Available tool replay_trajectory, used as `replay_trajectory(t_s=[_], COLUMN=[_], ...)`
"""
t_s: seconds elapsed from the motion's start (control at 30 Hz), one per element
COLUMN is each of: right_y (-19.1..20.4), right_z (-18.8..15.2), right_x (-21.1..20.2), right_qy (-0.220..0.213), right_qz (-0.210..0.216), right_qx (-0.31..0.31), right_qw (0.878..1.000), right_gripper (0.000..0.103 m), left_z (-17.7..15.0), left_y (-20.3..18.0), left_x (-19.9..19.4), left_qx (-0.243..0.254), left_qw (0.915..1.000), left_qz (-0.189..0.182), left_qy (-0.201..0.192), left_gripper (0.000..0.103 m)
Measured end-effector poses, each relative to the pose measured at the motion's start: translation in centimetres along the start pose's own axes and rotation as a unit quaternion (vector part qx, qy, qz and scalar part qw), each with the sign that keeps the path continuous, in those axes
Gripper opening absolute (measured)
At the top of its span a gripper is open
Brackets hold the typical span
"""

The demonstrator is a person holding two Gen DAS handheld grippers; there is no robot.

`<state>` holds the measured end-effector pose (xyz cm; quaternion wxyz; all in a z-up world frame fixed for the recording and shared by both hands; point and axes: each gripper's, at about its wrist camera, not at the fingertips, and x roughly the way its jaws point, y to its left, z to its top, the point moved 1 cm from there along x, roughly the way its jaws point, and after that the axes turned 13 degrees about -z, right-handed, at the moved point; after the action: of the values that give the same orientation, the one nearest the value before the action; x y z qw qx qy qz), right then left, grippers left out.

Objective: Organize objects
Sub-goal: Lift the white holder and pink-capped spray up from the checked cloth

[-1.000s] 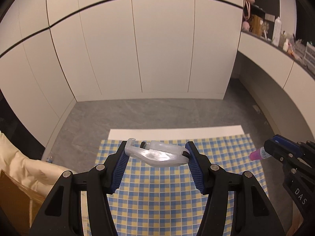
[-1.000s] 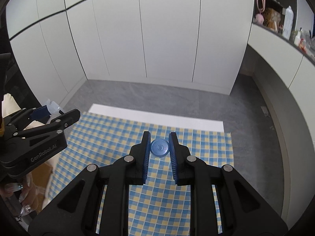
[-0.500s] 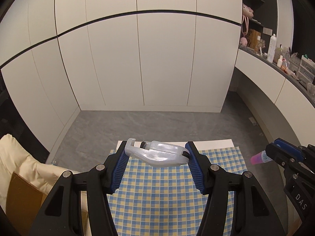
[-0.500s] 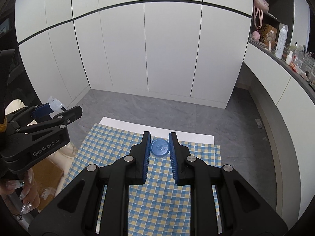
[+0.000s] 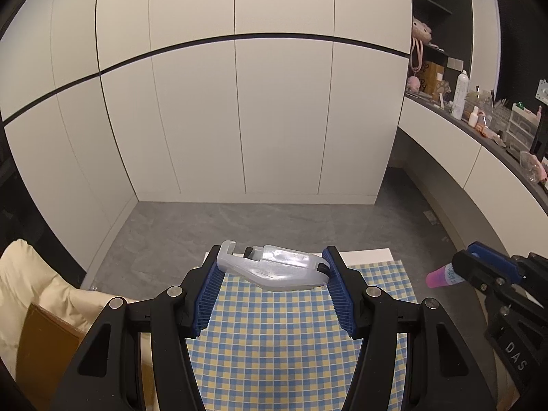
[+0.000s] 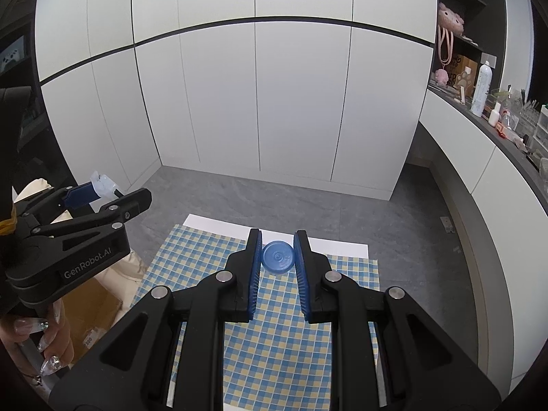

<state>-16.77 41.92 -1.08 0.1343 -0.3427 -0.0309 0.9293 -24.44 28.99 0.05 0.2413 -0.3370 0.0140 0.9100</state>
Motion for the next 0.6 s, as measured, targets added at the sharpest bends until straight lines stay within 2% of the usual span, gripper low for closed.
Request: replay_trajectory(t_s=[0.27, 0.37, 0.6], right_y=[-0.1, -0.2, -0.8], right_z=[-0.8, -1.4, -3.7], right_x=[-1.9, -2.6, -4.3], right_qy=[-0.002, 0.004, 0.005], right_qz=[0.011, 0.013, -0.011], right_qx=[0.018, 0.028, 0.038], right_qw=[1.0, 1.0, 0.999], right_gripper=[0.02, 0.02, 0.02], left_z=[-0.4, -1.0, -3.1], left_y=[-0.7, -0.9, -1.3], left_x=[-2.7, -3.9, -5.6], left_qx=[0.006, 0.012, 0.037], left_qw=[0.9999, 0.9996, 0.9979], left_qz=[0.01, 0.025, 0.053], left_qy=[-0.003, -0.01, -0.008], left_gripper=[0.059, 0.059, 0.059])
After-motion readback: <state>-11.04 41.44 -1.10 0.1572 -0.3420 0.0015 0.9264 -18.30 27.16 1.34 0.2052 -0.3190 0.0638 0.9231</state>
